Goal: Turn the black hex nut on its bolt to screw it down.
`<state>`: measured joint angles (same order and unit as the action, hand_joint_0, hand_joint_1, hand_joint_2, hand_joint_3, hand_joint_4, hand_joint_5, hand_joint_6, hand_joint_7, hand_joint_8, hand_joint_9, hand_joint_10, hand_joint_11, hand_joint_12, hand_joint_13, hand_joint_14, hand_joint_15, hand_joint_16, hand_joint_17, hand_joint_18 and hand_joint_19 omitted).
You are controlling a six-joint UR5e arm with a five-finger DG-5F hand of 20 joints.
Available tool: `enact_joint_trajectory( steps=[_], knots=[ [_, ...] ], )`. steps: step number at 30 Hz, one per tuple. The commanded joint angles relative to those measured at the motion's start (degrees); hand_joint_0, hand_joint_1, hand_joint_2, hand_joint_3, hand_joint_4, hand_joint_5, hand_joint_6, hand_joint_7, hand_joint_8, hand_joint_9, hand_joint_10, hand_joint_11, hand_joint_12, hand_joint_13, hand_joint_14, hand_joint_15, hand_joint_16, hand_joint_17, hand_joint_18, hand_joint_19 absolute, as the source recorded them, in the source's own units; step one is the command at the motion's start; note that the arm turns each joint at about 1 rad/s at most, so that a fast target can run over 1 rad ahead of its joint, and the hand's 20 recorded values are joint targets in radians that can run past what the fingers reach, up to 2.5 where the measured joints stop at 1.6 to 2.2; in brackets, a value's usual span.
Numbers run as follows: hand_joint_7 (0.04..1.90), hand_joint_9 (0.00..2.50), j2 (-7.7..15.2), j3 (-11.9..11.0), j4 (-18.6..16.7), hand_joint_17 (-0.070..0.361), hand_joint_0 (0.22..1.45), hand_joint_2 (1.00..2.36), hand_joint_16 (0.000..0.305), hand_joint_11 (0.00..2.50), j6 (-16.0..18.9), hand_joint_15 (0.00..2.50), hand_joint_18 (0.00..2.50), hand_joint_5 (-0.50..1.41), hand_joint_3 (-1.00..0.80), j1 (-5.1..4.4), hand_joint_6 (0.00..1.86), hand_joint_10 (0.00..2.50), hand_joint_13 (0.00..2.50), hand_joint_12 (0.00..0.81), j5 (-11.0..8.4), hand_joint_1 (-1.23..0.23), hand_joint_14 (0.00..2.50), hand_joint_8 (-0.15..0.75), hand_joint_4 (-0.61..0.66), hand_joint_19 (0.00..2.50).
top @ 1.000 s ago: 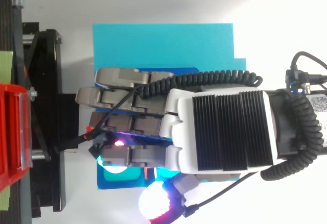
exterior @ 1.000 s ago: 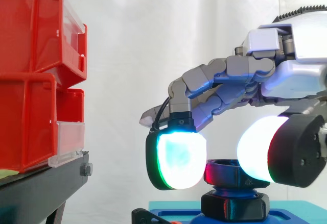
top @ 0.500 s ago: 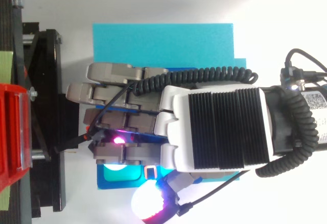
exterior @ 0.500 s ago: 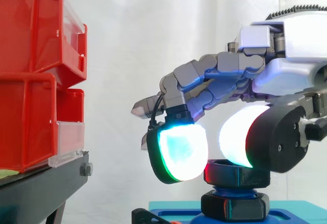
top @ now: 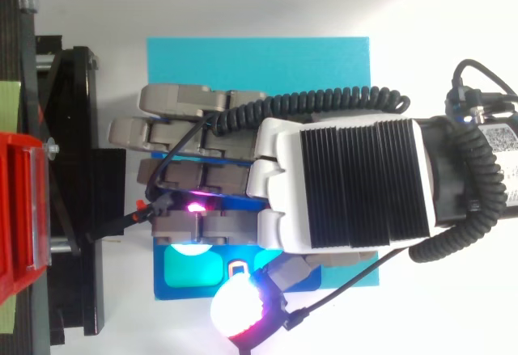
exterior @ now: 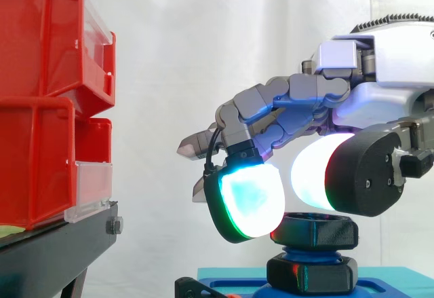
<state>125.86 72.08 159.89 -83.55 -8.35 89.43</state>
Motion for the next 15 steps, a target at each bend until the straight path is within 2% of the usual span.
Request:
enact_joint_trajectory(
  steps=[1, 6, 8, 15],
  knots=[
    [1.44, 0.66, 0.00, 0.00, -0.01, 0.095, 0.48, 1.00, 0.042, 0.12, -0.04, 0.00, 0.10, -0.02, -0.50, 0.35, 0.50, 0.00, 0.26, 0.306, 0.40, -0.34, 0.00, 0.221, 0.13, 0.10],
    [1.44, 0.67, 0.00, 0.08, -0.01, 0.093, 0.48, 1.00, 0.042, 0.11, -0.04, 0.00, 0.11, -0.02, -0.50, 0.79, 0.50, 0.00, 0.27, 0.305, 1.01, -0.35, 0.00, 0.222, 0.13, 0.10],
    [1.44, 0.67, 0.00, 0.00, -0.28, 0.093, 0.48, 1.00, 0.041, 0.11, -0.21, 0.00, 0.11, -0.02, -0.50, 1.58, 0.50, 0.00, 0.27, 0.305, 1.63, -0.35, 0.00, 0.221, 0.12, 0.11],
    [1.43, 0.67, 0.00, 0.00, -0.63, 0.093, 0.48, 1.00, 0.042, 0.11, -0.83, 0.00, 0.11, -0.02, -0.50, 3.17, 0.50, 0.00, 0.27, 0.309, 3.74, -0.34, 0.00, 0.222, 0.13, 0.11]
  ],
)
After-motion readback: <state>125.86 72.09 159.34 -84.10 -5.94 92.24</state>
